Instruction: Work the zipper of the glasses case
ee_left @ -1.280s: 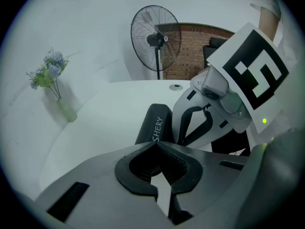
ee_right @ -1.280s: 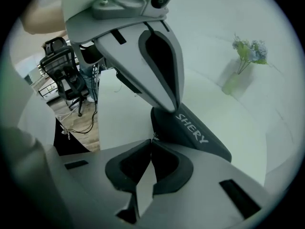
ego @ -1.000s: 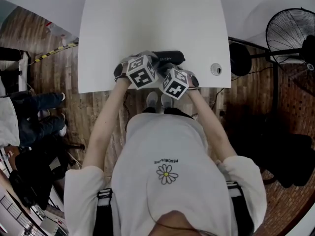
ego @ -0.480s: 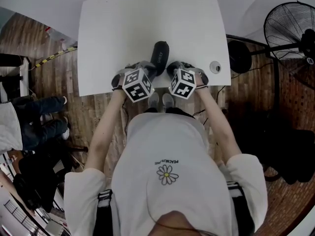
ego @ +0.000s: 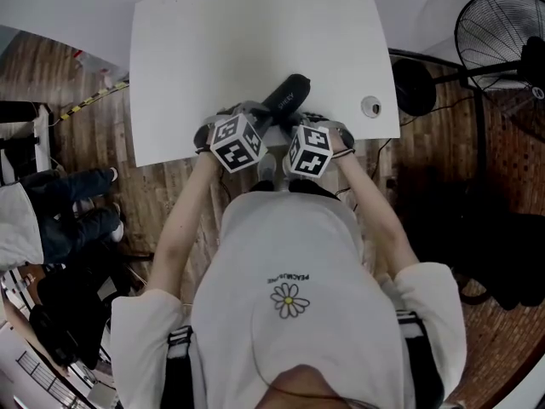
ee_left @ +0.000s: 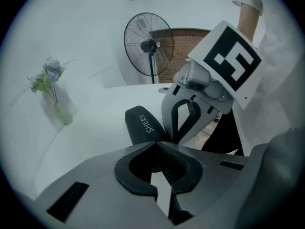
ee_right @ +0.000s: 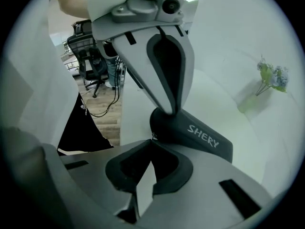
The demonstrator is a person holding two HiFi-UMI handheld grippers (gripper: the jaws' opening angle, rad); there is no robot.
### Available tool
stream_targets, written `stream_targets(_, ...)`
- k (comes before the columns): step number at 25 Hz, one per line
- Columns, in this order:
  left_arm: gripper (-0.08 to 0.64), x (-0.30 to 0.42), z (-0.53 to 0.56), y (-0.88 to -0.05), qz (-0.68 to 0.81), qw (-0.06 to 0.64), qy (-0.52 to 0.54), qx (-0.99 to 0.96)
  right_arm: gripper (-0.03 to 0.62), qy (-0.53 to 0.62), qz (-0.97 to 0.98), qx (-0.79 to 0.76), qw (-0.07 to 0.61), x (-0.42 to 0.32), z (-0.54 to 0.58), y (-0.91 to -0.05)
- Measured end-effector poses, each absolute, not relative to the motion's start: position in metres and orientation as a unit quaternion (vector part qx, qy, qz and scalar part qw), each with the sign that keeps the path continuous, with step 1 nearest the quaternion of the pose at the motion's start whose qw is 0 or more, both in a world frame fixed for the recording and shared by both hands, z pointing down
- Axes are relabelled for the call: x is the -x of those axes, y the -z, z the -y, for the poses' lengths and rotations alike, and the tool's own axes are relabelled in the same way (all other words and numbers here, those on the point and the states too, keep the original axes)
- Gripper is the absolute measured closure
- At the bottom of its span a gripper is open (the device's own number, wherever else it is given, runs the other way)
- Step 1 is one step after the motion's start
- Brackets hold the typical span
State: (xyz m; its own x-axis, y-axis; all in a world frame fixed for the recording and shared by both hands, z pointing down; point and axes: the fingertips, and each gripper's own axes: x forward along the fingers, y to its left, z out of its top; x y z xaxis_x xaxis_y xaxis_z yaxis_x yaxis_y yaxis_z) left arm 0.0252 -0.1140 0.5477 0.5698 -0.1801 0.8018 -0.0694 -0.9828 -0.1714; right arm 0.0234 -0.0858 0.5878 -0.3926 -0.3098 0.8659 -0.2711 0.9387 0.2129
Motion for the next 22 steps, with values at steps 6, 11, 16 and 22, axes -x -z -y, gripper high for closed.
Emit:
stream_targets(6,0.544,-0.023,0.116,-0.549,-0.067,0.061,0.46,0.883,0.583,-0.021,0.85,-0.191,0.49,0.005,0.081,-0.588)
stream_targets(11,0.543,-0.028,0.115,-0.541,-0.036,0.097,0.472,0.875,0.584,0.097,0.826,-0.116,0.543,0.0,0.072,-0.589)
stream_targets(16,0.543,-0.056,0.115,-0.526,-0.01,0.163,0.46,0.873,0.584,0.161,0.802,-0.078,0.57,-0.008,0.062,-0.588)
stream_targets(22,0.543,-0.036,0.117,-0.541,0.007,0.151,0.507,0.848,0.584,0.095,0.796,-0.18,0.57,-0.046,0.09,-0.593)
